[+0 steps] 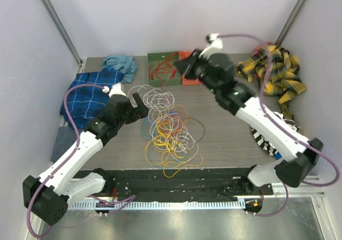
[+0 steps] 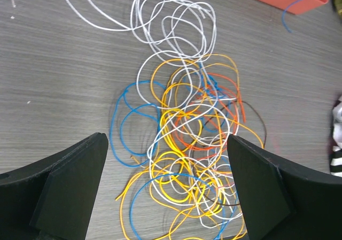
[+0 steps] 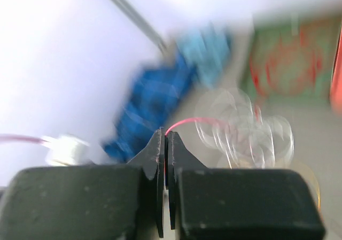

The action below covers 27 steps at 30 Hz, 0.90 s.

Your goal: Untangle the cables

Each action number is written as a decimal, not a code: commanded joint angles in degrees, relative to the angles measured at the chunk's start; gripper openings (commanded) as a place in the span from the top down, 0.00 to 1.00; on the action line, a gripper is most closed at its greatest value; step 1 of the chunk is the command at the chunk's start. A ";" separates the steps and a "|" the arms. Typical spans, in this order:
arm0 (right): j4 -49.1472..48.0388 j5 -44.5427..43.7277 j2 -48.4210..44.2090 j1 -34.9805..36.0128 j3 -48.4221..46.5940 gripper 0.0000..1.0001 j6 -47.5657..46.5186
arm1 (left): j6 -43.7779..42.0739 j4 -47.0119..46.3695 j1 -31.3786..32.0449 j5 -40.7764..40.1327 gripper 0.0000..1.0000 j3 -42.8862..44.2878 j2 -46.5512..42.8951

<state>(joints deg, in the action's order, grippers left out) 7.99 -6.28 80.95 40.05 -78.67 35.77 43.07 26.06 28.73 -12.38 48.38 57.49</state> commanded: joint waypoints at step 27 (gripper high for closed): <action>13.72 -9.80 -12.13 -0.15 -20.57 0.99 -10.72 | -0.70 -50.60 4.93 16.69 0.00 -3.21 2.10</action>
<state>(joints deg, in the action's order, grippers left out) 22.57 -14.06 71.00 39.99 -101.80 25.76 44.49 -17.65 33.54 3.64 41.91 60.69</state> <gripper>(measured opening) 0.033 0.996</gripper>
